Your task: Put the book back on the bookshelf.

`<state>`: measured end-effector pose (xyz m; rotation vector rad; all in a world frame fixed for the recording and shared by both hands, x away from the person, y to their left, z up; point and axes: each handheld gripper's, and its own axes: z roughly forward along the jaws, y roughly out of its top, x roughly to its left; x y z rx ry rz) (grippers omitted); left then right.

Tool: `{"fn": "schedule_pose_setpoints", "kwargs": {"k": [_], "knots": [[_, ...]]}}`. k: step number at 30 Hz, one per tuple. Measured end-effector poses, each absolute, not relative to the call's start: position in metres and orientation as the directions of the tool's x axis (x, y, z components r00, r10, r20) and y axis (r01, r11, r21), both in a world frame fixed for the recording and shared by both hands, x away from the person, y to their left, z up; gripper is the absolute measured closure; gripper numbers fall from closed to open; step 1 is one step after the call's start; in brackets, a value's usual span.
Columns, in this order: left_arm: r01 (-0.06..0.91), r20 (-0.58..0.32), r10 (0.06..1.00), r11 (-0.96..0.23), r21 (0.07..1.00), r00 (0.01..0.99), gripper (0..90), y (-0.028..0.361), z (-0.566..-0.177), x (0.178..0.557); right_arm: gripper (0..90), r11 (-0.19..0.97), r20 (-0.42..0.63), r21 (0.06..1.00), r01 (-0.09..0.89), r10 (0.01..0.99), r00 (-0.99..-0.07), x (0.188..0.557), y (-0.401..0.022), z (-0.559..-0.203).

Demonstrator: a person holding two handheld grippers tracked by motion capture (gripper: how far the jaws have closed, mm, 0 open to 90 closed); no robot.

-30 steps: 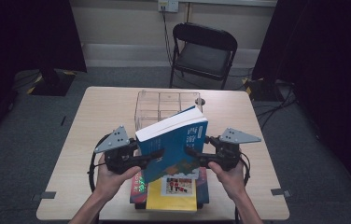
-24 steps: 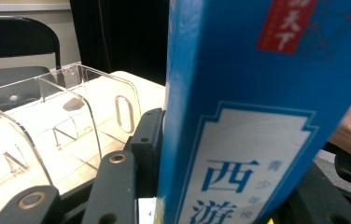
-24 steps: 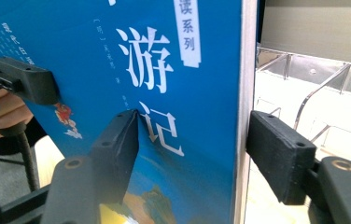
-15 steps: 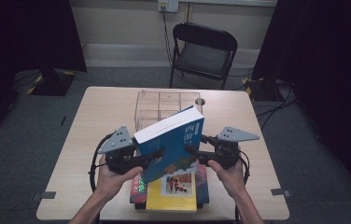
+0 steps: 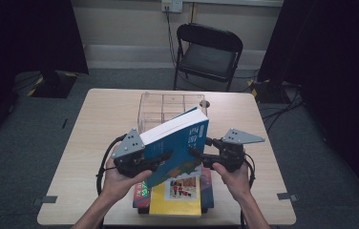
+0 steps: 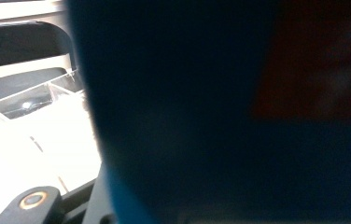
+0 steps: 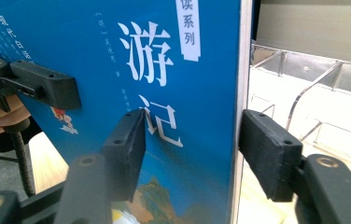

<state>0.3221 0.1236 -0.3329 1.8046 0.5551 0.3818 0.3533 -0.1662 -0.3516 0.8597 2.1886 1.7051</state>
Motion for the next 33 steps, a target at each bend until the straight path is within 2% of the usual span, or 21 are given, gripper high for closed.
{"fn": "schedule_pose_setpoints", "kwargs": {"k": [8, 16, 23, 26, 33], "knots": [[0.186, -0.019, 0.55, -0.25, 0.95, 0.835, 58.9, 0.1207, -0.3312, 0.3216, 30.2, 0.136, 0.19, 0.942, 0.307, 0.541, -0.82, 0.3611, -0.1638, -0.3525], [0.193, -0.034, 0.551, -0.234, 0.953, 0.834, 54.9, 0.1195, -0.3318, 0.3197, 37.4, 0.167, 0.17, 0.936, 0.31, 0.557, -0.813, 0.3584, -0.1665, -0.3493], [0.181, -0.02, 0.565, -0.231, 0.956, 0.825, 54.3, 0.1185, -0.3325, 0.3192, 38.5, 0.167, 0.164, 0.937, 0.305, 0.561, -0.811, 0.359, -0.1657, -0.3494], [0.187, -0.018, 0.58, -0.233, 0.954, 0.814, 60.4, 0.119, -0.3322, 0.3199, 38.7, 0.168, 0.17, 0.935, 0.313, 0.561, -0.81, 0.36, -0.166, -0.3493], [0.192, -0.037, 0.56, -0.221, 0.956, 0.828, 61.5, 0.1244, -0.3331, 0.3233, 39.7, 0.162, 0.168, 0.937, 0.31, 0.567, -0.806, 0.3584, -0.1647, -0.3488]]}}
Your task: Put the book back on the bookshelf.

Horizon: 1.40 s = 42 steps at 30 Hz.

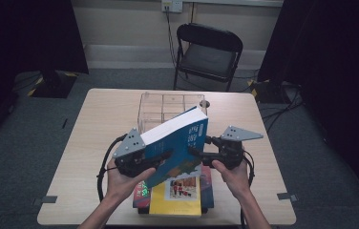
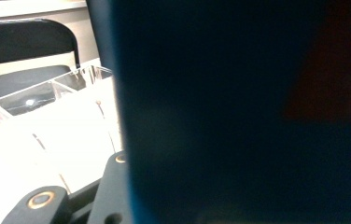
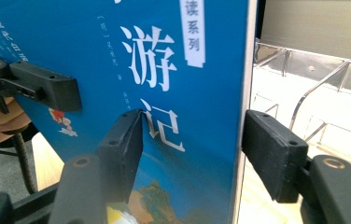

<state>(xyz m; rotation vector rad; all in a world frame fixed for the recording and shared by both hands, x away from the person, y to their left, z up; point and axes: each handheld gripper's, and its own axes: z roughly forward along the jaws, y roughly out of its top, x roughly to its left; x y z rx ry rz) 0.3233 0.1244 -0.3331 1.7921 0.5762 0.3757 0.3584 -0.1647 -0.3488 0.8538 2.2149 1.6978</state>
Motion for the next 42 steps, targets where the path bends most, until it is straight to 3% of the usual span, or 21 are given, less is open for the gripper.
{"fn": "schedule_pose_setpoints", "kwargs": {"k": [12, 28, 42], "knots": [[0.215, -0.052, 0.572, -0.221, 0.951, 0.818, 62.1, 0.127, -0.331, 0.327, 40.1, 0.167, 0.203, 0.909, 0.381, 0.622, -0.756, 0.353, -0.195, -0.373], [0.282, -0.139, 0.586, -0.16, 0.946, 0.798, 62.1, 0.161, -0.332, 0.333, 37.0, 0.246, 0.164, 0.802, 0.544, 0.786, -0.596, 0.335, -0.261, -0.445], [0.32, -0.16, 0.701, -0.102, 0.942, 0.695, 62.2, 0.188, -0.328, 0.341, 37.9, 0.254, 0.135, 0.732, 0.633, 0.856, -0.5, 0.347, -0.28, -0.479]]}}
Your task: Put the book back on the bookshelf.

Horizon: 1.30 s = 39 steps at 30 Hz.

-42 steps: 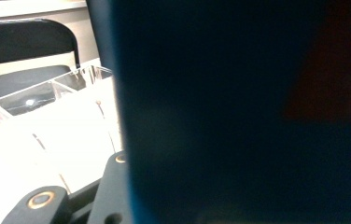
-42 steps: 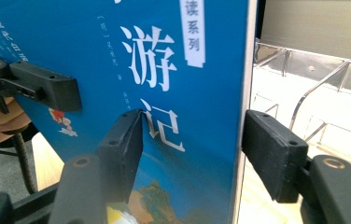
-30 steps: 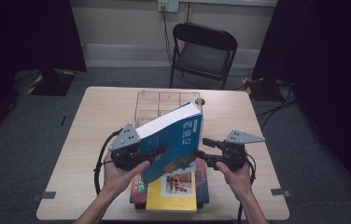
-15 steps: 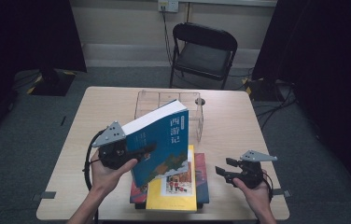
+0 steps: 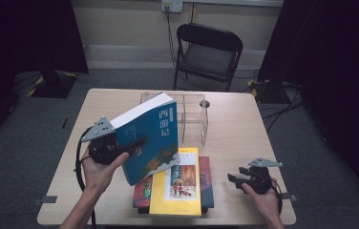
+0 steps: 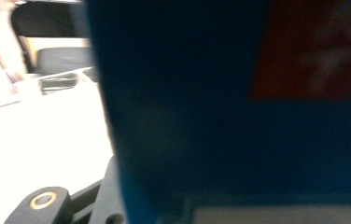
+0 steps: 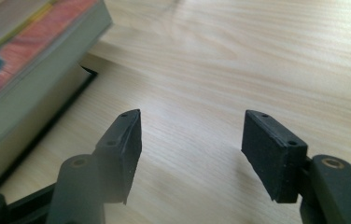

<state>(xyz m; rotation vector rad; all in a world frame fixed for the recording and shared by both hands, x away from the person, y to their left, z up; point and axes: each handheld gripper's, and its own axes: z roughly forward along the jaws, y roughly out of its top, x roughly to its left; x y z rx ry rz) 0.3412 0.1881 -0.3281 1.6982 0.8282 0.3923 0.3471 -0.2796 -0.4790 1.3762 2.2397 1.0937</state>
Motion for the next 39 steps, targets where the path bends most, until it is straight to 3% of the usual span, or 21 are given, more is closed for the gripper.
{"fn": "schedule_pose_setpoints", "kwargs": {"k": [9, 17, 21, 39], "knots": [[0.325, -0.183, 0.777, -0.029, 0.945, 0.602, 62.2, 0.207, -0.326, 0.343, 31.4, 0.301, 0.082, 0.701, 0.647, 0.867, -0.491, 0.349, -0.276, -0.49], [0.319, -0.166, 0.822, -0.02, 0.948, 0.545, 62.2, 0.216, -0.32, 0.349, 26.3, 0.317, 0.031, 0.739, 0.594, 0.865, -0.5, 0.346, -0.274, -0.496], [0.307, -0.134, 0.856, -0.03, 0.951, 0.499, 62.2, 0.211, -0.321, 0.353, 22.7, 0.337, -0.001, 0.744, 0.577, 0.864, -0.503, 0.344, -0.269, -0.499], [0.359, -0.102, 0.918, -0.046, 0.932, 0.383, 62.2, 0.173, -0.323, 0.38, 21.5, 0.337, 0.002, 0.744, 0.577, 0.862, -0.507, 0.345, -0.269, -0.499]]}}
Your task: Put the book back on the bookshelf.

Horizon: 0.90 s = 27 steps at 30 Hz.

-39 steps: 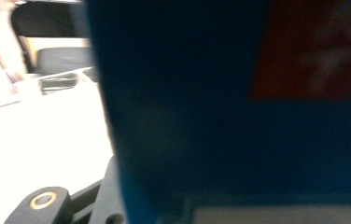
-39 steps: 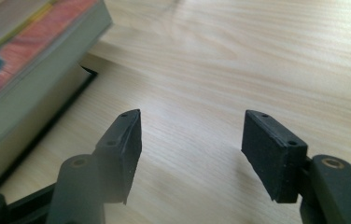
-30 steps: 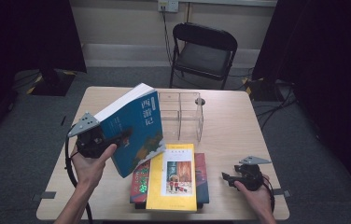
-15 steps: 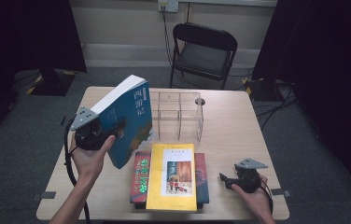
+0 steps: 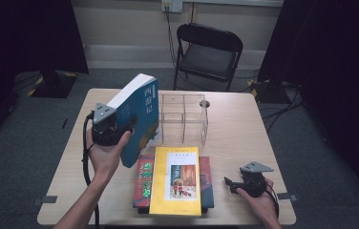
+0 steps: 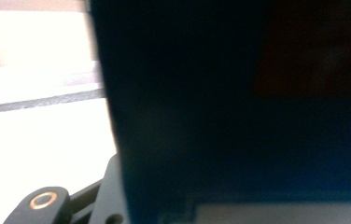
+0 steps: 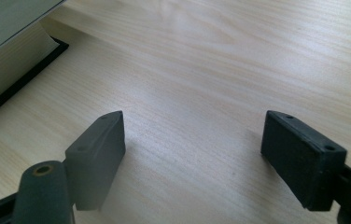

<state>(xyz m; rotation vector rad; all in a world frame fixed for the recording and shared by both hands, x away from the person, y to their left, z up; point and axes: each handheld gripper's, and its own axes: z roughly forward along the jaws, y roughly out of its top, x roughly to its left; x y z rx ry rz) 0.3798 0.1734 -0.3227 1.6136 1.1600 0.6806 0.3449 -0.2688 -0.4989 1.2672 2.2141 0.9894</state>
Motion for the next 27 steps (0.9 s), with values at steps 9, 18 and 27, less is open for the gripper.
{"fn": "schedule_pose_setpoints", "kwargs": {"k": [9, 18, 27], "knots": [[0.374, -0.106, 0.932, -0.033, 0.927, 0.346, 62.1, 0.161, -0.324, 0.388, 20.7, 0.338, 0.005, 0.743, 0.578, 0.86, -0.51, 0.345, -0.269, -0.499], [0.377, -0.081, 0.939, -0.054, 0.925, 0.333, 62.2, 0.156, -0.324, 0.394, 20.7, 0.337, 0.005, 0.744, 0.577, 0.861, -0.509, 0.345, -0.269, -0.499], [0.352, -0.09, 0.95, -0.022, 0.936, 0.3, 62.2, 0.147, -0.319, 0.403, 20.4, 0.337, 0.006, 0.744, 0.577, 0.86, -0.51, 0.345, -0.268, -0.499]]}}
